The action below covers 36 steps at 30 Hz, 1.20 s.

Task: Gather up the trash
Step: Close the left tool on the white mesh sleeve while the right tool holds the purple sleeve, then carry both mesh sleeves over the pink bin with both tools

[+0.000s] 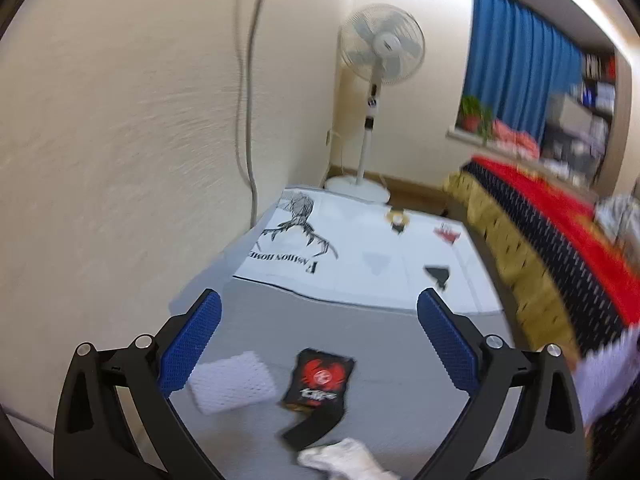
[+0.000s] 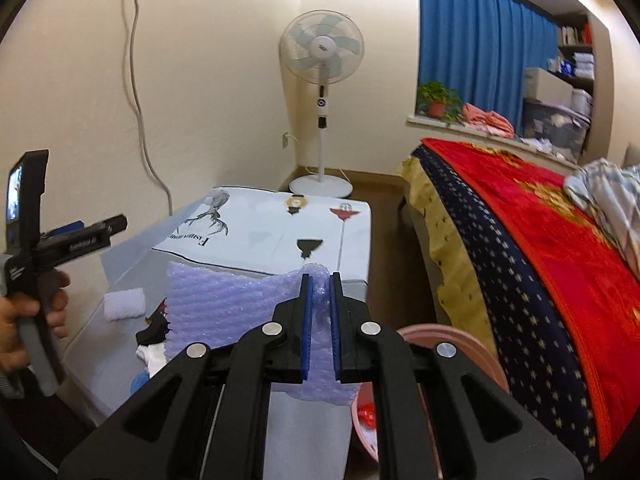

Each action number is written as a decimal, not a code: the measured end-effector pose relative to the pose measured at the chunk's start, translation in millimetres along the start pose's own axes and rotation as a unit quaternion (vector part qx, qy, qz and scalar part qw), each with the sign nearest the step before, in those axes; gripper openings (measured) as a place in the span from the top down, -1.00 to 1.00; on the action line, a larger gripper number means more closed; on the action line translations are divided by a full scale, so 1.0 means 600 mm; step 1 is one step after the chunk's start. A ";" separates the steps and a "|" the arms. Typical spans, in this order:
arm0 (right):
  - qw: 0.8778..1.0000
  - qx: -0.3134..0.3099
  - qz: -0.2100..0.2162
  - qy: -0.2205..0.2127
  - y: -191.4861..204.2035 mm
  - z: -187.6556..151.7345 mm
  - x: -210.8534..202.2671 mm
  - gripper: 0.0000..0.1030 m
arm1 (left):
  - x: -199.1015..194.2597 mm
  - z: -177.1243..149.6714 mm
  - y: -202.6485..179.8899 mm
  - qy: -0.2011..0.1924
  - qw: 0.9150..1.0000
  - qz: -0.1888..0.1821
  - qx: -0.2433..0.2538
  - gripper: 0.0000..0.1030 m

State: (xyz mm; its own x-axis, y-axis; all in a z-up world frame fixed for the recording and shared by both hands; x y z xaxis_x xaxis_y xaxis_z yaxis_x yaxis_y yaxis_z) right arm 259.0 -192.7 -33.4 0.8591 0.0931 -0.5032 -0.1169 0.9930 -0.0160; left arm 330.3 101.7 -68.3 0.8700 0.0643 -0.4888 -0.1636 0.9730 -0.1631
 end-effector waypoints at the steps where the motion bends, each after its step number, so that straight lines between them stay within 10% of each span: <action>1: 1.000 0.005 0.000 0.002 -0.009 -0.007 -0.007 0.83 | 0.003 -0.007 0.003 -0.010 1.000 0.000 -0.006 -0.85; 13: 0.998 0.055 -0.006 0.009 -0.076 -0.029 0.003 0.83 | 0.122 -0.145 0.123 0.077 0.983 0.157 -0.052 -0.84; 21: 0.998 0.063 -0.009 0.007 -0.104 -0.027 0.005 0.82 | 0.180 -0.180 0.163 0.119 0.975 0.180 -0.054 -0.81; 24: 0.998 0.055 -0.018 0.000 -0.105 -0.024 0.004 0.82 | 0.194 -0.192 0.148 0.137 0.976 0.166 -0.035 -0.41; 28: 0.999 0.042 -0.025 0.003 -0.100 -0.026 0.010 0.82 | 0.196 -0.185 0.143 0.127 0.982 0.136 -0.041 0.77; 36: 0.999 0.033 -0.037 -0.001 -0.106 -0.029 0.005 0.82 | 0.164 -0.149 0.128 0.100 0.988 0.092 -0.070 0.91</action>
State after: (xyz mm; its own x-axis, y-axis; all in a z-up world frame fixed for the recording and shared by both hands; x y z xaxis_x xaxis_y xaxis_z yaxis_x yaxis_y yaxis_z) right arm 260.4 -256.5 -48.6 0.8648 0.0200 -0.5017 -0.0206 0.9998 0.0044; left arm 361.8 162.6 -205.3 0.7130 0.1783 -0.6781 -0.3854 0.9076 -0.1667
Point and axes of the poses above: each gripper's, at about its wrist camera, not at the fingertips, and x roughly the way its jaws point, y to its left, z to its top, the point moved 6 cm from there along x, roughly the way its jaws point, and after that the axes turned 1 degree about -z, right-handed, at the moved point
